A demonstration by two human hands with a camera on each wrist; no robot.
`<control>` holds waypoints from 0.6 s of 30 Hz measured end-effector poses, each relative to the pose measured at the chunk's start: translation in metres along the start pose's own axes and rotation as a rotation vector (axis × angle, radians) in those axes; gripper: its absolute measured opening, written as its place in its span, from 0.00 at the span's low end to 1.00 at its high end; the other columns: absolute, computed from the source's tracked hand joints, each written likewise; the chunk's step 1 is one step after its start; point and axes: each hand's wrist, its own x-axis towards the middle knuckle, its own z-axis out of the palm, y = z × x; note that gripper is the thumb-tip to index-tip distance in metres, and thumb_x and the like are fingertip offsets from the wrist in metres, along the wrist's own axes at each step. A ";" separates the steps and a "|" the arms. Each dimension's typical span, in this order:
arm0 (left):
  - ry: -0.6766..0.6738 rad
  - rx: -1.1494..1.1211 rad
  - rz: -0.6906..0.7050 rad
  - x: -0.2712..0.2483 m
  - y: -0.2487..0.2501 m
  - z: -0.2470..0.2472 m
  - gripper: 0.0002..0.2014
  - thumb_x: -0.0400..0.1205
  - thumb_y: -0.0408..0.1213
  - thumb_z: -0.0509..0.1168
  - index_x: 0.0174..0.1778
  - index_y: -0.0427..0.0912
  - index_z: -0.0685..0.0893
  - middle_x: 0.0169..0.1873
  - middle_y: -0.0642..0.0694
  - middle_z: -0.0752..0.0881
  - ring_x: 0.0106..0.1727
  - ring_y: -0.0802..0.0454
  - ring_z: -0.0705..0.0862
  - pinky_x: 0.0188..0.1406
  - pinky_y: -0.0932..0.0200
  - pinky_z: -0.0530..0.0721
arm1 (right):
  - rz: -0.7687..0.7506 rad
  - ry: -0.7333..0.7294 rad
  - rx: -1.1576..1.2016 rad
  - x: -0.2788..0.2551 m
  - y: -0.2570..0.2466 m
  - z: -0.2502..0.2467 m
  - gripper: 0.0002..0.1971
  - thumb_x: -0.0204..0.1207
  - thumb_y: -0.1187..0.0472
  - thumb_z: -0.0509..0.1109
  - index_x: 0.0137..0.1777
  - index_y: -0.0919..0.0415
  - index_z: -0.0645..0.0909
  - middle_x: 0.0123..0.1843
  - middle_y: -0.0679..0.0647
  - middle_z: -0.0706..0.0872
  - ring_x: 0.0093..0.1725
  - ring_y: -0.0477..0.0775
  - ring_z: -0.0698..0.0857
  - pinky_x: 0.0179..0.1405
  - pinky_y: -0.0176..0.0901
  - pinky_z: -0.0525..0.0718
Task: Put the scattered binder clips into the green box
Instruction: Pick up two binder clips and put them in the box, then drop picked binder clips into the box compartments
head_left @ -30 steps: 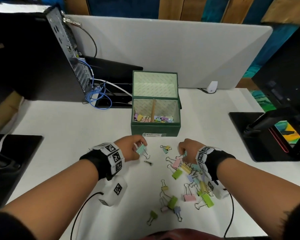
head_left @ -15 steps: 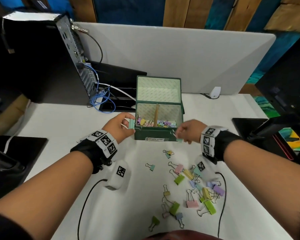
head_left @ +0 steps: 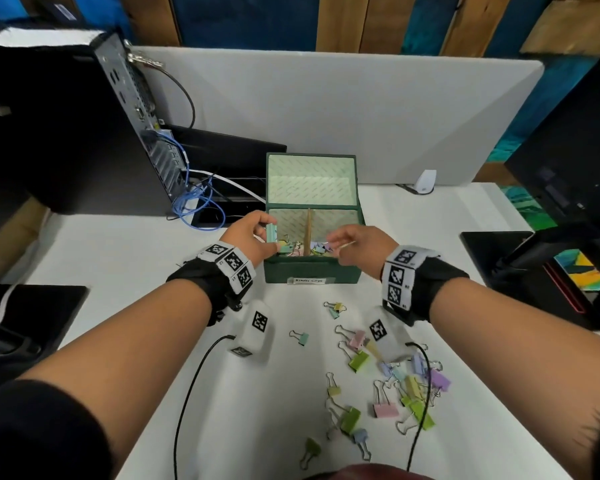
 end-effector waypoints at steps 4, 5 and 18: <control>-0.024 0.056 0.013 0.004 0.003 0.006 0.25 0.72 0.34 0.74 0.64 0.48 0.77 0.47 0.49 0.79 0.46 0.52 0.81 0.38 0.67 0.76 | 0.019 -0.043 -0.142 -0.018 0.037 -0.003 0.15 0.76 0.71 0.61 0.55 0.58 0.85 0.49 0.51 0.84 0.47 0.50 0.80 0.51 0.37 0.76; -0.034 0.070 0.019 0.004 0.003 0.006 0.27 0.73 0.34 0.73 0.67 0.48 0.74 0.53 0.47 0.80 0.54 0.50 0.81 0.47 0.64 0.77 | 0.017 -0.086 -0.260 -0.022 0.046 -0.005 0.15 0.77 0.70 0.61 0.56 0.58 0.85 0.51 0.51 0.84 0.47 0.48 0.79 0.52 0.35 0.74; -0.565 0.460 0.208 -0.055 0.004 0.045 0.22 0.75 0.41 0.70 0.65 0.53 0.75 0.62 0.47 0.77 0.55 0.51 0.81 0.58 0.57 0.80 | 0.266 -0.331 -0.756 -0.068 0.117 -0.030 0.29 0.74 0.63 0.67 0.75 0.49 0.66 0.70 0.58 0.73 0.68 0.59 0.77 0.68 0.48 0.77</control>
